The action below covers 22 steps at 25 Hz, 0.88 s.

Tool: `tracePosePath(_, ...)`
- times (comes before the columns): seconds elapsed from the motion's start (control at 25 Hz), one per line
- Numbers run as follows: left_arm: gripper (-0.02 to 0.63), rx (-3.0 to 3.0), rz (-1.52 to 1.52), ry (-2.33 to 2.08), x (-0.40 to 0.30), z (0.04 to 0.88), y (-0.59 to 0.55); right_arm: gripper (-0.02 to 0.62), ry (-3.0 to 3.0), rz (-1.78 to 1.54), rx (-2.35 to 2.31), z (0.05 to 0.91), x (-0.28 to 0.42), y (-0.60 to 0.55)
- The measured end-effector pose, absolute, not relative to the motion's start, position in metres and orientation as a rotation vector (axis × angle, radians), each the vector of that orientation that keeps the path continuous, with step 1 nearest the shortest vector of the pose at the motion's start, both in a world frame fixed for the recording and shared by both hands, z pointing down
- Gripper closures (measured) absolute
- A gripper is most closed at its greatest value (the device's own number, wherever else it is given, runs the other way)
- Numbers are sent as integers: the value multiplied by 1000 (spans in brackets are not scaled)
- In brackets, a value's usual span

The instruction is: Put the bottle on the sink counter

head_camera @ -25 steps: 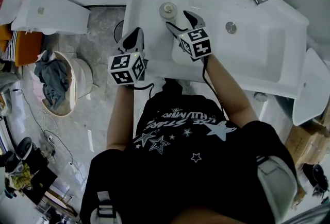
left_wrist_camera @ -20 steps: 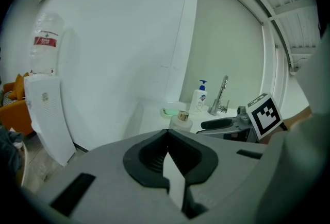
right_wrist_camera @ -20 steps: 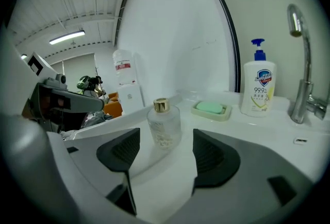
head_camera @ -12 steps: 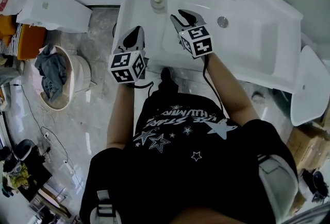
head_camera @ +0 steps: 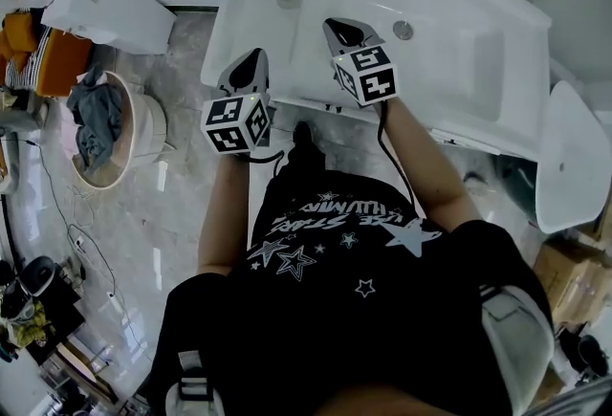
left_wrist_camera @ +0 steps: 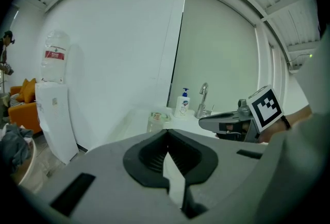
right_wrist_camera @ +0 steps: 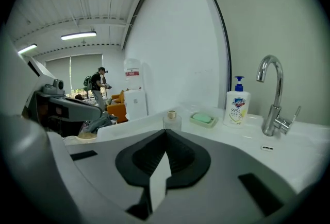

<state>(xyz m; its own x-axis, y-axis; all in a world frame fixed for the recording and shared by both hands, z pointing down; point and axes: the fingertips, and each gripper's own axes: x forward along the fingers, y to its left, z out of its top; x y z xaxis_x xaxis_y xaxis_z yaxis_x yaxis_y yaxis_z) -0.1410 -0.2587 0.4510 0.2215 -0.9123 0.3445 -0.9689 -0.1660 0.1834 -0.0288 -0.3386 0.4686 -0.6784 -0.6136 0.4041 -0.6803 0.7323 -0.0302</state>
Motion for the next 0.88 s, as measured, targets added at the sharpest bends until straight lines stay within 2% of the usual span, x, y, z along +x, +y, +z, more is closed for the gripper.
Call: tracePosePath(0.88, 598, 2164, 184, -1752, -54, 431, -121, 589, -2603, 183, 1018, 418, 66, -195)
